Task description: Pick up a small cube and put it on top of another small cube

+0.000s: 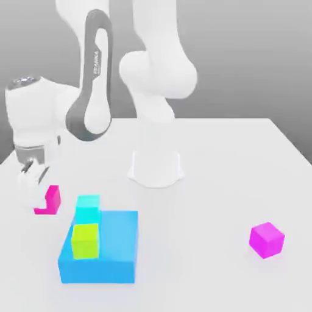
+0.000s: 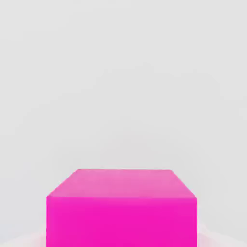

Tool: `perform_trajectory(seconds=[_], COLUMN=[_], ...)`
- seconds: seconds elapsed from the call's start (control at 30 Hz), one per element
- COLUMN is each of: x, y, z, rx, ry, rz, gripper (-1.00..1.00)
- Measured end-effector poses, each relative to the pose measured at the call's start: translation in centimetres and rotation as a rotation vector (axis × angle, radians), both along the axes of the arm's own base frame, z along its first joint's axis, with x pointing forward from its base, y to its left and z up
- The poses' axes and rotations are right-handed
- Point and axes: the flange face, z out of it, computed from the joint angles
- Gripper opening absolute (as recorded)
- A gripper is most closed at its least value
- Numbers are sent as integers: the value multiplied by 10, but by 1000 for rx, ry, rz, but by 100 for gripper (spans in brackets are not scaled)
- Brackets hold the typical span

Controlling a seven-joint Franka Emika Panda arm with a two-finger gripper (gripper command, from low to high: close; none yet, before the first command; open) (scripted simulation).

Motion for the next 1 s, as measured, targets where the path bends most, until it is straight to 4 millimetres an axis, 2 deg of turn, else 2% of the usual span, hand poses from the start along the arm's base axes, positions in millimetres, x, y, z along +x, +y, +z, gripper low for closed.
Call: perform_trajectory(seconds=[0.17,0.5,0.67,0.87,0.93,1.0], x=[26,83,107,134,139,140], y=[11,50,74,112,117,118], z=[14,52,75,106,98,77], rx=[-10,-25,-22,-2,0,0], ry=[22,29,16,-7,-10,-10], rz=[-13,-35,-52,-60,-62,-62], gripper=[-100,-100,-100,-100,-100,-100])
